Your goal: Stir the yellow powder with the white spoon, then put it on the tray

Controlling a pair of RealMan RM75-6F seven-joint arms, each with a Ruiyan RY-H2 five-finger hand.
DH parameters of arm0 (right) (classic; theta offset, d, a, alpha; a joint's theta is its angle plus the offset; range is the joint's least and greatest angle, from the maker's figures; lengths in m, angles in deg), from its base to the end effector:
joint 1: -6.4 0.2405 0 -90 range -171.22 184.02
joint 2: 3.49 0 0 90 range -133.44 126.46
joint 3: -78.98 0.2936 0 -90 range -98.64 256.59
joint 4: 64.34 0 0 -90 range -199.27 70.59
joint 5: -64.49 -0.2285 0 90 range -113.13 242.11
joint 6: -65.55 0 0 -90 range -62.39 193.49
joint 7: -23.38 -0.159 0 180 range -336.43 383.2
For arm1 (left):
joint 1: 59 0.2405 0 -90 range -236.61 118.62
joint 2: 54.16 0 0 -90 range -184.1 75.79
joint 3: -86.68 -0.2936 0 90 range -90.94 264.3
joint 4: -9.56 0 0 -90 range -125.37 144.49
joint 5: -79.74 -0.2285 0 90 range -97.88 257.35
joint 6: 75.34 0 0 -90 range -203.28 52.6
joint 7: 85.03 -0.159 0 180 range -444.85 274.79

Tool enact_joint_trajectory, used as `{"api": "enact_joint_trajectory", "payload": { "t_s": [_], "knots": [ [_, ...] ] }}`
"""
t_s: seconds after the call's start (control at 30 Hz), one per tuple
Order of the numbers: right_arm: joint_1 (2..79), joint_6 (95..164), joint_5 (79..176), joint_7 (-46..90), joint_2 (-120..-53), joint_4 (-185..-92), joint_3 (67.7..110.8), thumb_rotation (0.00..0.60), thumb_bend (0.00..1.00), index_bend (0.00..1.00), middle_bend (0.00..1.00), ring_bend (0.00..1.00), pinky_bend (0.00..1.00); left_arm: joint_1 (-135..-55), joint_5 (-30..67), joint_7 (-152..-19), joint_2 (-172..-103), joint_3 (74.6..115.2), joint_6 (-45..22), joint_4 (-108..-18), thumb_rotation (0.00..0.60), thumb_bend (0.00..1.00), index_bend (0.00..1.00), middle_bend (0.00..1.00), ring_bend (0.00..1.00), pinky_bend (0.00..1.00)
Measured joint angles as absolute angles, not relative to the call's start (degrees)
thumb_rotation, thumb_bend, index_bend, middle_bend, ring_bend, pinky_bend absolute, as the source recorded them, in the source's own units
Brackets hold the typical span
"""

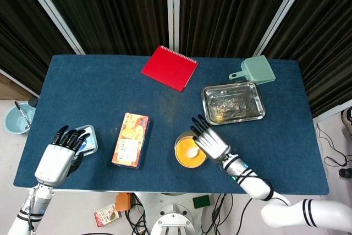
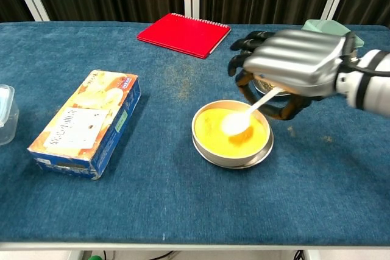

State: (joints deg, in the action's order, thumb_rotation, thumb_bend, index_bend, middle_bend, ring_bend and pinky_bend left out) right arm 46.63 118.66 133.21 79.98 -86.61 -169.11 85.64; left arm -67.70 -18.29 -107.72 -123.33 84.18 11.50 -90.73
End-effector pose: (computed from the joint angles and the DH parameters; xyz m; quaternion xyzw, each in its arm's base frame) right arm -0.1217 -0.3065 -0.0357 0.8677 -0.1383 0.2799 0.3867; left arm -0.2727 0.1905 0.1014 -0.6987 -0.2679 -0.3912 0.5357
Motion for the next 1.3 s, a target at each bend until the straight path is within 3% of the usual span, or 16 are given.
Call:
{"api": "enact_joint_trajectory", "payload": {
  "t_s": [0.2,0.33,1.3],
  "knots": [
    [48.98,120.32,129.3,83.86,-90.33,-167.62,85.04,0.6,0.34,0.5,0.16,0.0,0.0,-67.53,-18.34,-106.75,-123.66,84.43,11.42,-89.73,0.6,0.44,0.2,0.2,0.2,0.13],
    [49.4,121.36,129.41,83.47,-91.05,-167.21,84.27,0.6,0.32,0.46,0.16,0.0,0.0,-67.27,-18.46,-106.37,-123.66,84.55,11.7,-89.48,0.6,0.44,0.2,0.2,0.2,0.13],
    [50.75,122.51,134.55,75.83,-91.09,-162.86,81.42,0.6,0.41,0.51,0.18,0.0,0.0,-66.37,-18.82,-106.09,-123.31,84.75,11.38,-90.21,0.6,0.44,0.2,0.19,0.2,0.13]
  ]
}}
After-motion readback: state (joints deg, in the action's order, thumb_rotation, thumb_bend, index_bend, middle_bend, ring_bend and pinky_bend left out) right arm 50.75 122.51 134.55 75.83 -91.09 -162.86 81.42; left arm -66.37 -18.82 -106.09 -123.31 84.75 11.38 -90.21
